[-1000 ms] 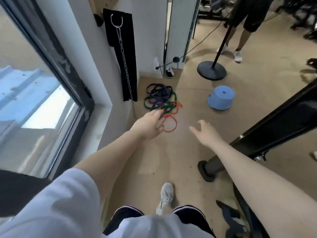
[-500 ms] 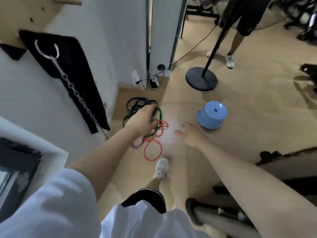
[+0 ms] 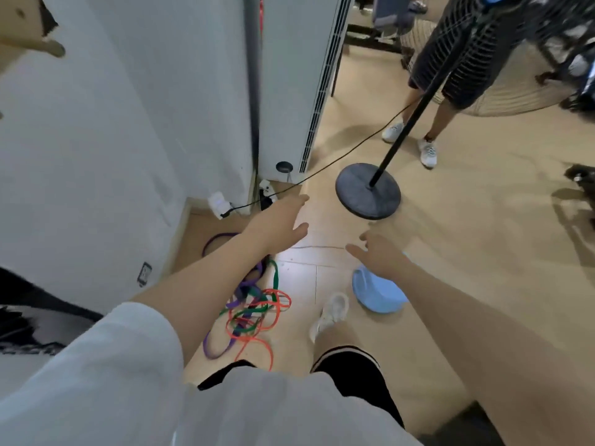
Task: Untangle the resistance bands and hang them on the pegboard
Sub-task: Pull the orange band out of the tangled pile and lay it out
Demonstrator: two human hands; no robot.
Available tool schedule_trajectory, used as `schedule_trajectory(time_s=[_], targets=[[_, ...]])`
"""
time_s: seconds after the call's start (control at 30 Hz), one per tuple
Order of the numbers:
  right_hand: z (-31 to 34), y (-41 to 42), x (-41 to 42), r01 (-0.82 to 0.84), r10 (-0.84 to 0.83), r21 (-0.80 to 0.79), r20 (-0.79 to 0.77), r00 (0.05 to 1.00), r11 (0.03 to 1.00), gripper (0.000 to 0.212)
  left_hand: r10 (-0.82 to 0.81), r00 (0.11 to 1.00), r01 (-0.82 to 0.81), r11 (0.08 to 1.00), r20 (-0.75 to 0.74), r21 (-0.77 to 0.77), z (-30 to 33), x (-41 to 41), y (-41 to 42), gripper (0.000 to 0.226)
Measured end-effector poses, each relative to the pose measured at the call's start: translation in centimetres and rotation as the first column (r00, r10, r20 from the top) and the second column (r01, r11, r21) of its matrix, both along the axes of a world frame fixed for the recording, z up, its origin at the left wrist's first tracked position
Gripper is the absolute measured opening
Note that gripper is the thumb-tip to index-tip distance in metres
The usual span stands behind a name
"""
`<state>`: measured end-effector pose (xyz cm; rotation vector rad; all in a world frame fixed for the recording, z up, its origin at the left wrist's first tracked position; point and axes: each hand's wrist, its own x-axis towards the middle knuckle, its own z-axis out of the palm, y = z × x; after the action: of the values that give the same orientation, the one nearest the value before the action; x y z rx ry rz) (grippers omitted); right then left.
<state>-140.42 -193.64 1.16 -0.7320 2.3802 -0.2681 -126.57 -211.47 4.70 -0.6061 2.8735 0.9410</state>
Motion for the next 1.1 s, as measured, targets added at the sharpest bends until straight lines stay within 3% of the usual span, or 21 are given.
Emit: schedule_trajectory(time_s=[0.27, 0.43, 0.6, 0.73, 0.8, 0.93, 1.1], targets=[[-3.6, -15.5, -20.1, -0.327, 0.334, 0.106, -0.052, 0.941, 0.939, 0.049, 0.277, 0.961, -0.277, 0.960, 0.022, 0.048, -3.6, -14.2, -9.4, 0.048], [-2.3, -27.2, -26.7, -0.631, 0.628, 0.174, 0.082, 0.774, 0.756, 0.056, 0.500, 0.860, -0.509, 0.856, 0.103, 0.094, -3.4, -19.9, -15.8, 0.054], [-2.3, -34.0, -24.6, -0.854, 0.834, 0.167, 0.187, 0.519, 0.493, 0.048, 0.810, 0.573, -0.818, 0.558, 0.123, 0.138, -3.0, -18.2, -16.8, 0.057], [-3.8, -33.6, -20.0, -0.953, 0.900, 0.148, 0.316, 0.299, 0.264, 0.041, 0.935, 0.328, -0.939, 0.308, 0.135, 0.151, -3.8, -14.0, -13.2, 0.057], [-4.9, -32.0, -17.4, -0.981, 0.920, 0.162, 0.357, 0.158, 0.106, 0.036, 0.968, 0.211, -0.969, 0.188, 0.139, 0.161, -4.2, -11.7, -9.9, 0.057], [-6.5, -27.1, -11.7, -0.976, 0.906, 0.185, 0.423, -0.024, -0.112, 0.040, 0.975, 0.014, -0.981, -0.029, 0.221, 0.190, -5.8, -7.3, -1.3, 0.055], [-9.4, -22.0, -6.8, -0.967, 0.878, 0.107, 0.451, -0.162, -0.233, 0.033, 0.933, -0.178, -0.941, -0.254, 0.312, 0.223, -9.0, -4.3, 6.6, 0.046]])
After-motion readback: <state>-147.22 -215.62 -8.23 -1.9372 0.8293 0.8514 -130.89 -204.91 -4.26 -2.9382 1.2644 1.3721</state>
